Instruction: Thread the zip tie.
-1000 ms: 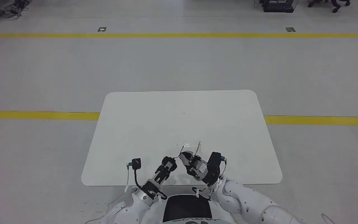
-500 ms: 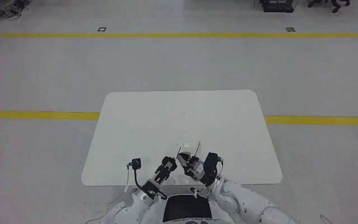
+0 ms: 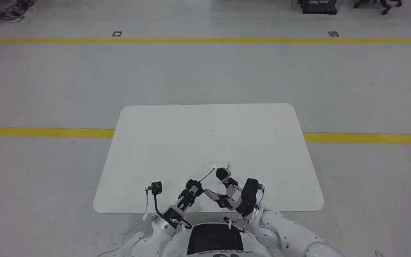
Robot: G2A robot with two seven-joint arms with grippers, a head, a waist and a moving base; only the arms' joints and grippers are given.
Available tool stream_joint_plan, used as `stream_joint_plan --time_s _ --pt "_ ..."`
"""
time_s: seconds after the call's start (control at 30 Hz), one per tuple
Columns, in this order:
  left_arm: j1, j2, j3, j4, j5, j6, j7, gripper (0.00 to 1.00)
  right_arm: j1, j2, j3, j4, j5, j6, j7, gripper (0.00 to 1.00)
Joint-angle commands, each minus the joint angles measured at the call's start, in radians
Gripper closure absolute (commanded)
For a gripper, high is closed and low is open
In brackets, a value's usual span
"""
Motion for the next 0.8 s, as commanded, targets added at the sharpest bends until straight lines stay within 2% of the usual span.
stream_joint_plan --time_s 0.0,0.27,0.33,0.43,0.53,0.77 --pt "0.000 0.000 0.000 0.000 0.000 0.000 0.000 1.00 0.003 0.015 -0.015 -0.006 0.010 0.000 -0.010 0.00" --pt "0.000 0.000 0.000 0.000 0.000 0.000 0.000 1.00 0.003 0.015 -0.015 -0.006 0.010 0.000 -0.010 0.00" --pt "-0.009 -0.002 0.001 0.001 -0.021 0.003 -0.011 1.00 -0.004 0.014 -0.025 -0.030 0.079 0.000 -0.007 0.00" --pt "-0.019 -0.002 -0.007 -0.005 -0.097 0.000 -0.052 1.00 0.004 0.028 -0.046 -0.041 0.173 0.000 -0.025 0.00" --pt "-0.023 0.001 -0.029 -0.019 -0.199 0.000 -0.127 1.00 0.032 0.061 -0.091 -0.059 0.275 0.000 -0.042 0.00" --pt "-0.028 0.005 -0.087 -0.026 -0.428 0.000 -0.334 1.00 0.126 0.168 -0.240 -0.136 0.472 0.000 -0.116 0.00"
